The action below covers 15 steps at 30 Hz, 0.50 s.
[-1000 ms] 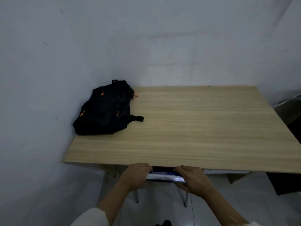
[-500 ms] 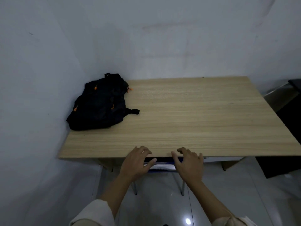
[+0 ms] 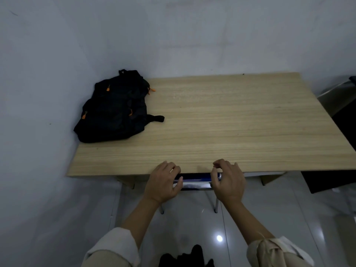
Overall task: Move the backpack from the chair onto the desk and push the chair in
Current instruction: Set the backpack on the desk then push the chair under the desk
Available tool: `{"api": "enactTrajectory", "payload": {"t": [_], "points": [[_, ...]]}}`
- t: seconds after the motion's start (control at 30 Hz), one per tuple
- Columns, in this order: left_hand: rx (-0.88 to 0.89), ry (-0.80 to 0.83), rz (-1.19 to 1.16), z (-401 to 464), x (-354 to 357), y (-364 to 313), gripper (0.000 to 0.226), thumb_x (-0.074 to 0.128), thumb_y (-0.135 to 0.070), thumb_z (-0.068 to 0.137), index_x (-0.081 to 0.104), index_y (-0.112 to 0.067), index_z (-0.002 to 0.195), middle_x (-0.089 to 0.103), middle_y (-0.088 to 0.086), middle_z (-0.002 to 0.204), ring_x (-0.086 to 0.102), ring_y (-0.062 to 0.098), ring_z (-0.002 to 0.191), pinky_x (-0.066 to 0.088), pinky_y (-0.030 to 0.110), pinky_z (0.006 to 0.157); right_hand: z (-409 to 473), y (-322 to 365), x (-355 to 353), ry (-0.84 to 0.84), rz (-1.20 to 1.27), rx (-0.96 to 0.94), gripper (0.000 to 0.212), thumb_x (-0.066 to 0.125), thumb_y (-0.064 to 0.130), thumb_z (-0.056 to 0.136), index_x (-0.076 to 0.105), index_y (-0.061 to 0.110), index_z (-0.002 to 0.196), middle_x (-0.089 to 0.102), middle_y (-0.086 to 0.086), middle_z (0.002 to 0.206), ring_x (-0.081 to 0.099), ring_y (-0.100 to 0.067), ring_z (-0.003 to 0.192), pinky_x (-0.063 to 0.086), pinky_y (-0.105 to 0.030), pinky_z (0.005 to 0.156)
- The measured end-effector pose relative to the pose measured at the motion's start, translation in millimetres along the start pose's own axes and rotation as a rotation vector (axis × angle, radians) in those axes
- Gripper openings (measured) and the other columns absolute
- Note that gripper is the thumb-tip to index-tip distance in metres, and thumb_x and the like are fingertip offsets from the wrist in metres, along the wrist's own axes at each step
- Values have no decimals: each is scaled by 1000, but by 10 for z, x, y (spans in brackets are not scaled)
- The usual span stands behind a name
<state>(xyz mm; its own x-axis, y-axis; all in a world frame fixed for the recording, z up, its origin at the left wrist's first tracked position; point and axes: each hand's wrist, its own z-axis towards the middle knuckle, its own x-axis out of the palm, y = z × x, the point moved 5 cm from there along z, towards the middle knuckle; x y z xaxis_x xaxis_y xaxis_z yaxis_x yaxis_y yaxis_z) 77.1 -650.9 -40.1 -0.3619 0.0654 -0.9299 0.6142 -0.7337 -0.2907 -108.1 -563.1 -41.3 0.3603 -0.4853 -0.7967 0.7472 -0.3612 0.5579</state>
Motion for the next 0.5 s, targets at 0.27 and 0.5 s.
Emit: {"api": "enactTrajectory", "payload": {"t": [0.27, 0.5], "points": [[-35, 35, 16, -23, 11, 1, 32, 45, -42, 86, 57, -12, 80, 60, 6, 79, 52, 24, 75, 45, 37, 86, -52, -22, -1, -13, -29, -40, 31, 41, 40, 86, 63, 19, 87, 69, 4, 78, 54, -17, 72, 41, -32, 74], [-13, 35, 25, -26, 41, 15, 63, 44, -75, 77, 61, -15, 88, 61, 1, 89, 56, 17, 84, 35, 38, 110, -290, 193, 94, 58, -195, -199, 47, 36, 48, 95, 49, 23, 132, 54, -1, 135, 38, -25, 135, 10, -54, 118]]}}
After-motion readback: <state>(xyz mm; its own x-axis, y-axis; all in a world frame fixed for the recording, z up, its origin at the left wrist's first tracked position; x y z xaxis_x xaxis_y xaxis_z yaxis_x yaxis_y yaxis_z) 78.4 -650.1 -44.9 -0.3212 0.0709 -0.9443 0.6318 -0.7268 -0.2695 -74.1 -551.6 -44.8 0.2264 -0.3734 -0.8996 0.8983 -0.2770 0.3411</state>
